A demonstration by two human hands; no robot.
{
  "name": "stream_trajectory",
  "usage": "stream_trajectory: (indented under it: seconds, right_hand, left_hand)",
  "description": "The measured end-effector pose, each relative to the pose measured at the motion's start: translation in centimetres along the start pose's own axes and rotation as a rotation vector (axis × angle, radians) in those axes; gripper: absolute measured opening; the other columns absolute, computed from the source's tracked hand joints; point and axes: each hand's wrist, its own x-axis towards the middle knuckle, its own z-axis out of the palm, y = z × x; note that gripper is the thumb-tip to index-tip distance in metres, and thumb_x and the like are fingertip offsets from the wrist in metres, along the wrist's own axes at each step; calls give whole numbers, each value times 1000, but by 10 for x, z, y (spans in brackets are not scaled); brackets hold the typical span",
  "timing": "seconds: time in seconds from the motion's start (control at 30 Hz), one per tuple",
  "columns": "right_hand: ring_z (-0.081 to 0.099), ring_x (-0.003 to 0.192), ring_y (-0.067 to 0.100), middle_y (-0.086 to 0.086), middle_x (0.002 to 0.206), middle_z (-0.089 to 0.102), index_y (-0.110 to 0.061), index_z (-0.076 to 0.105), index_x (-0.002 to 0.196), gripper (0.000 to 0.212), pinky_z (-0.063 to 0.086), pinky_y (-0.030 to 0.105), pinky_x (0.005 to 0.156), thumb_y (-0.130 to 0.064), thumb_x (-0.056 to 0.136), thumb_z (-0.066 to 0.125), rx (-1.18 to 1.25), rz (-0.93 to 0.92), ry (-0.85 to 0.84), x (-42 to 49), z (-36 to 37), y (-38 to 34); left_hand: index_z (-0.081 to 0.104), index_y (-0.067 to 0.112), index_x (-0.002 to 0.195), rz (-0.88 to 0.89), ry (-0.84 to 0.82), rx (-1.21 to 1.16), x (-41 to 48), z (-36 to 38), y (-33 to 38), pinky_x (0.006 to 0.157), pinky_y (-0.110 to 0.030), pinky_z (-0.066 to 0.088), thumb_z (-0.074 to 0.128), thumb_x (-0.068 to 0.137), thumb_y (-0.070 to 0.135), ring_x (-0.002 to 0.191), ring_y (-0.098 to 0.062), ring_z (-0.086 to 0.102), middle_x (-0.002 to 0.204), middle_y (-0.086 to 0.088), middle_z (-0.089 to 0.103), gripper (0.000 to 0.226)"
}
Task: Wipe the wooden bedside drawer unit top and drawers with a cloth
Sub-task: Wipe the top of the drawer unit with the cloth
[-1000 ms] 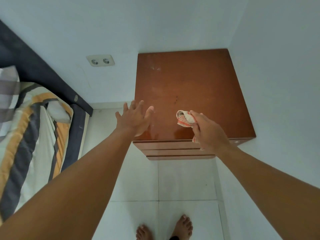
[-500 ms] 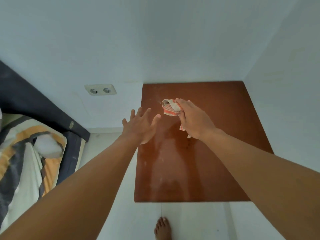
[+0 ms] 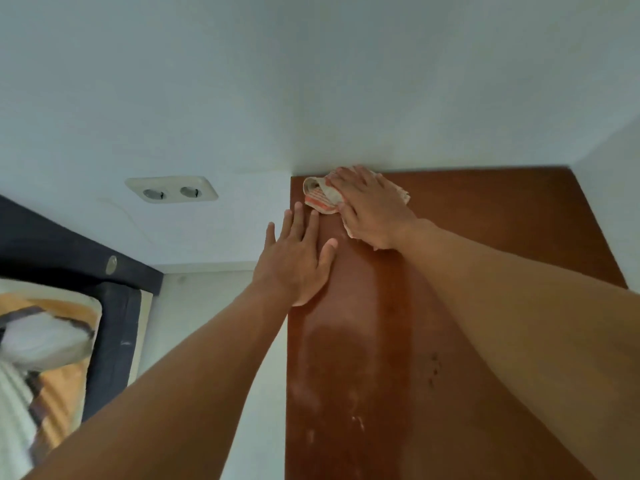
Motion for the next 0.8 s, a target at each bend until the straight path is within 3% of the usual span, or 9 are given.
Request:
stream_trajectory:
  seconds: [0.1, 0.43, 0.53, 0.67, 0.8]
  right_hand:
    - [3, 158, 19, -8, 171, 14, -31, 18, 162, 58, 1, 45, 127, -40, 106, 29, -35, 52, 17, -1, 14, 2]
    - [0, 159, 18, -9, 171, 11, -32, 17, 162, 62, 1, 44, 128, -45, 102, 21, -52, 39, 22, -12, 16, 0]
    - [5, 158, 18, -9, 170, 15, -31, 22, 161, 68, 6, 44, 127, -52, 97, 14, -77, 11, 39, -41, 25, -6]
    - [5, 159, 17, -9, 171, 14, -30, 21, 161, 64, 7, 45, 127, -48, 100, 17, -80, -12, 30, -91, 37, -18]
    - [2, 159, 18, -10, 172, 11, -31, 17, 162, 62, 6, 46, 127, -46, 102, 21, -81, -52, 16, -140, 48, -29]
  left_hand:
    - [-10, 19, 161, -2, -6, -15, 0, 4, 0, 126, -47, -8, 7, 101, 60, 155, -21, -18, 168, -8, -19, 75]
    - [-13, 23, 161, -46, -16, -63, 1, 5, 6, 125, -49, -9, 2, 97, 68, 154, -20, -20, 168, -5, -21, 79]
    - [-7, 24, 162, -58, -23, -100, 1, 0, 10, 125, -50, -8, 3, 98, 66, 156, -21, -15, 169, -5, -16, 78]
    - [8, 24, 163, -64, -21, -206, -18, -5, 8, 125, -49, -6, -3, 92, 71, 157, -20, -7, 171, -6, -3, 85]
    - [10, 23, 163, -93, 54, -231, -82, 24, 14, 126, -49, -3, -1, 96, 68, 157, -19, -4, 171, -3, 1, 82]
